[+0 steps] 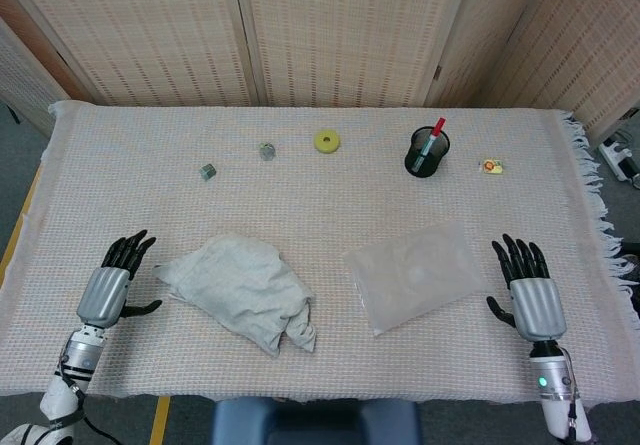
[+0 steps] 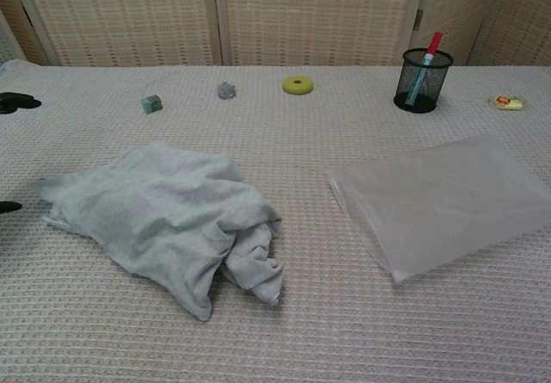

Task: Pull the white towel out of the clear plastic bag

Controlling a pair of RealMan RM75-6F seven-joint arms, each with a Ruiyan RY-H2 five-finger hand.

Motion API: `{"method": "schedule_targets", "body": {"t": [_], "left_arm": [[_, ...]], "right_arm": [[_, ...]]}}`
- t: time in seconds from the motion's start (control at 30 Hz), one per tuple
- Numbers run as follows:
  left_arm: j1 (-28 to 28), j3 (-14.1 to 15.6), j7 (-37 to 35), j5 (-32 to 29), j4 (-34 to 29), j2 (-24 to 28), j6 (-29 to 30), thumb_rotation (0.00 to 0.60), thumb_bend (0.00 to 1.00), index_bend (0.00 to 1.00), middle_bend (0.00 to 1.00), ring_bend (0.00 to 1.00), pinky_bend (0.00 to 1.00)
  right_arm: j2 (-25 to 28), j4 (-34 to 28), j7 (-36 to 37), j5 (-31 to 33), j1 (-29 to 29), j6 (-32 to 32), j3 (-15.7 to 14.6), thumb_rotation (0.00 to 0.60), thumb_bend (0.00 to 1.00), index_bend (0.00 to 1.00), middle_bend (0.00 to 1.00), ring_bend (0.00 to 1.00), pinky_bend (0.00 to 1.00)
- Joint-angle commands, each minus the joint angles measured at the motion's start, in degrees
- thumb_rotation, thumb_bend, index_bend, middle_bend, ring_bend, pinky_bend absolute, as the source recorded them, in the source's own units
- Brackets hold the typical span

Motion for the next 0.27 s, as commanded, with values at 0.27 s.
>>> {"method": "schedule_targets", "body": {"t": [0.27], "left_arm": [[8.76, 2.14, 15.69, -7.25, -19.55, 15.17, 4.12, 0.6, 0.12, 0.16, 0.02, 0.0, 0.02]], "right_arm": [[9.86, -15.52, -11.78, 0.77, -6.03, 6.76, -0.96, 0.6, 0.19, 0.0, 0.0, 0.0, 0.0]]}}
